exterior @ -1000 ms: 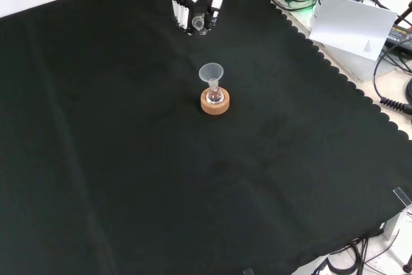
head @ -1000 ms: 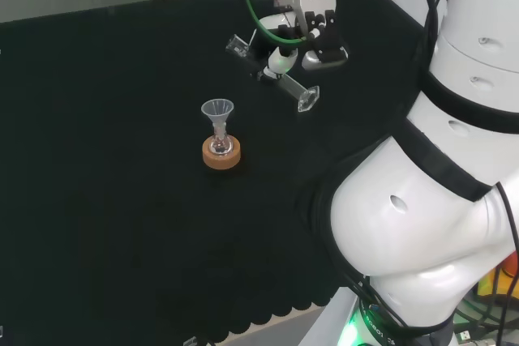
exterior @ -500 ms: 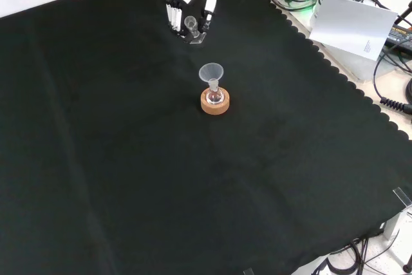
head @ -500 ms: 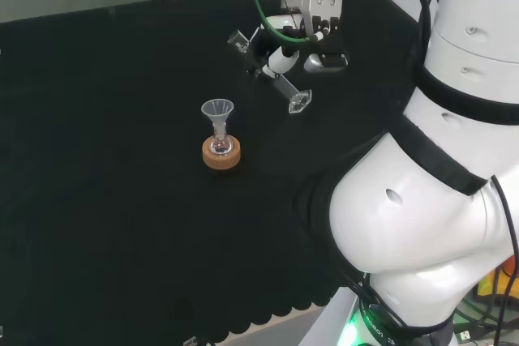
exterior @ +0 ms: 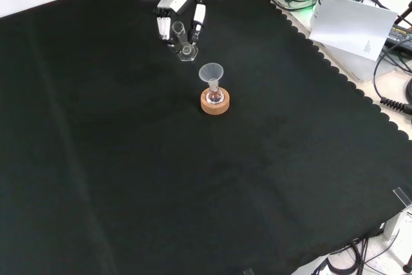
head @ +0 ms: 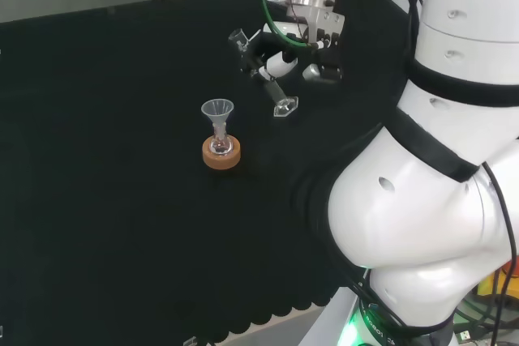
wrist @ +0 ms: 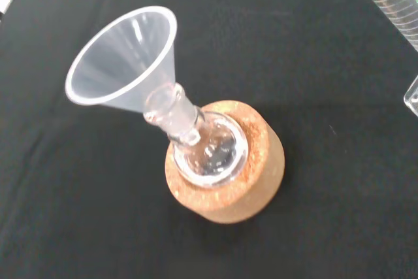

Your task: Put the graduated cylinder back on the table.

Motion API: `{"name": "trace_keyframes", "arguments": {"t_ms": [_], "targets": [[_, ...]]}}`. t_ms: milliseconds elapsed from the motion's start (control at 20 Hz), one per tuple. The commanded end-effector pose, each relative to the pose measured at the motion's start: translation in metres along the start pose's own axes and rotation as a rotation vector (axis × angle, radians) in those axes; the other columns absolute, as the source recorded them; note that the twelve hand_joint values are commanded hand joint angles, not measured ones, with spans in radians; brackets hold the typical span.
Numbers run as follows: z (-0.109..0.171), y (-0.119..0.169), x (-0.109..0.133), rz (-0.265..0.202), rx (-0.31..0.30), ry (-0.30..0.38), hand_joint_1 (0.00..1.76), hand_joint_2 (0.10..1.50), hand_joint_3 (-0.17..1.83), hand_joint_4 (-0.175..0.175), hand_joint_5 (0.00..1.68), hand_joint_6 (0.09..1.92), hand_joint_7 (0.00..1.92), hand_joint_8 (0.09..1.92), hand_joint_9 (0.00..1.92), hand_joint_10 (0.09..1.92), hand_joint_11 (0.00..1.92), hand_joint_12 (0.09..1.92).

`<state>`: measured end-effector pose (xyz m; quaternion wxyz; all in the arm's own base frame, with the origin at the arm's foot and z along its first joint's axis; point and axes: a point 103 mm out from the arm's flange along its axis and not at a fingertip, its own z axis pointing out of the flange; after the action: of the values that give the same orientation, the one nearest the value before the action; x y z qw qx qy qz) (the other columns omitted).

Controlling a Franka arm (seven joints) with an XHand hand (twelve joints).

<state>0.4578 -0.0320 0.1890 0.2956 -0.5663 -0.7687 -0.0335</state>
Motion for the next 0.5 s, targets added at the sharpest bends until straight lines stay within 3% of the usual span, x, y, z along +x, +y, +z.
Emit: {"name": "trace_keyframes", "arguments": {"t_ms": [50, 500], "targets": [[0.009, 0.032, -0.032, -0.094, -0.099, 0.178, 1.34, 1.2, 0.0, -0.08, 0.88, 0.85, 0.8, 1.32, 1.11, 0.54, 0.99, 0.87], [0.016, 0.052, -0.049, -0.188, -0.222, 0.242, 1.33, 1.21, 0.0, -0.077, 0.87, 0.85, 0.79, 1.33, 1.09, 0.53, 0.98, 0.87]]}}
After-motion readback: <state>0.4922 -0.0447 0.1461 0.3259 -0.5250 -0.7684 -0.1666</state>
